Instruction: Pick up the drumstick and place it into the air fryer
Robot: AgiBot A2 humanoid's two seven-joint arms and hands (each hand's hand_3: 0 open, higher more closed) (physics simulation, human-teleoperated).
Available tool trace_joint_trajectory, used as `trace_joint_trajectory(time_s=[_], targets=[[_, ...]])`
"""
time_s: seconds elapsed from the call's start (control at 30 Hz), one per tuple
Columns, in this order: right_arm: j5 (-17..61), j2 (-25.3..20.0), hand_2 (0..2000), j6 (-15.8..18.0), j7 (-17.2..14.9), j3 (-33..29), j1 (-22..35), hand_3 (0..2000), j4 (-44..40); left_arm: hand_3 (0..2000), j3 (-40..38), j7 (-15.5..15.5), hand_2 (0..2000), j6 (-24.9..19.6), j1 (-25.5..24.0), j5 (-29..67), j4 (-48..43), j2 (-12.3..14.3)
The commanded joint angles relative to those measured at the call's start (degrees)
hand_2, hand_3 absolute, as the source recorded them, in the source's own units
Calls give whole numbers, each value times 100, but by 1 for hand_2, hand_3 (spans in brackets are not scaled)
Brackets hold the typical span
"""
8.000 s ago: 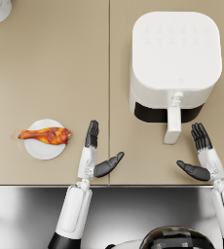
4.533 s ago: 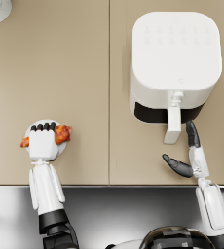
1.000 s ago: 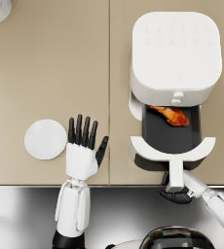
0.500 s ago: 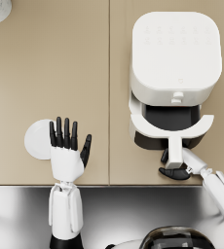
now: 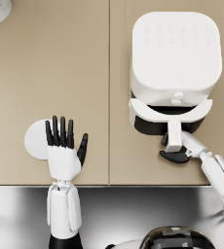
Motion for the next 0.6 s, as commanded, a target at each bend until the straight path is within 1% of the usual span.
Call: trace_joint_trajectory(time_s=[0.03, 0.13, 0.3, 0.33, 0.37, 0.4, 0.43, 0.57, 0.6], targets=[[-1, -1166, 2000, -14, 11, 71, 777, 2000, -282, 0, 3, 0, 0, 0, 2, 0, 7, -1], [-2, -1280, 2000, -66, 32, 124, 1010, 2000, -731, 0, 31, 0, 0, 0, 77, 0, 69, -18], [-3, -1508, 2000, -78, 63, 215, 1348, 2000, -1468, 0, 51, 0, 0, 0, -16, 0, 100, -5], [-1, -1532, 2000, -72, 62, 217, 1377, 2000, -1568, 0, 86, 0, 0, 0, 101, 1, 150, -23], [0, -1894, 2000, -68, 57, -850, 1033, 2000, -1593, 0, 66, 0, 0, 0, -4, 1, 124, -7], [0, -1544, 2000, -15, 37, 56, 1320, 2000, -1537, 0, 97, 0, 0, 0, 87, 1, 187, -20], [-4, -806, 2000, -3, 66, -41, 776, 2000, -1654, 0, 80, 0, 0, 0, 11, 0, 156, -10], [-12, -779, 2000, 256, 152, 35, 856, 2000, -1735, 0, 95, 0, 0, 0, 17, 1, 193, -12], [-14, -785, 2000, 193, 151, 46, 862, 2000, -1737, 0, 96, 0, 0, 0, 18, 1, 197, -12]])
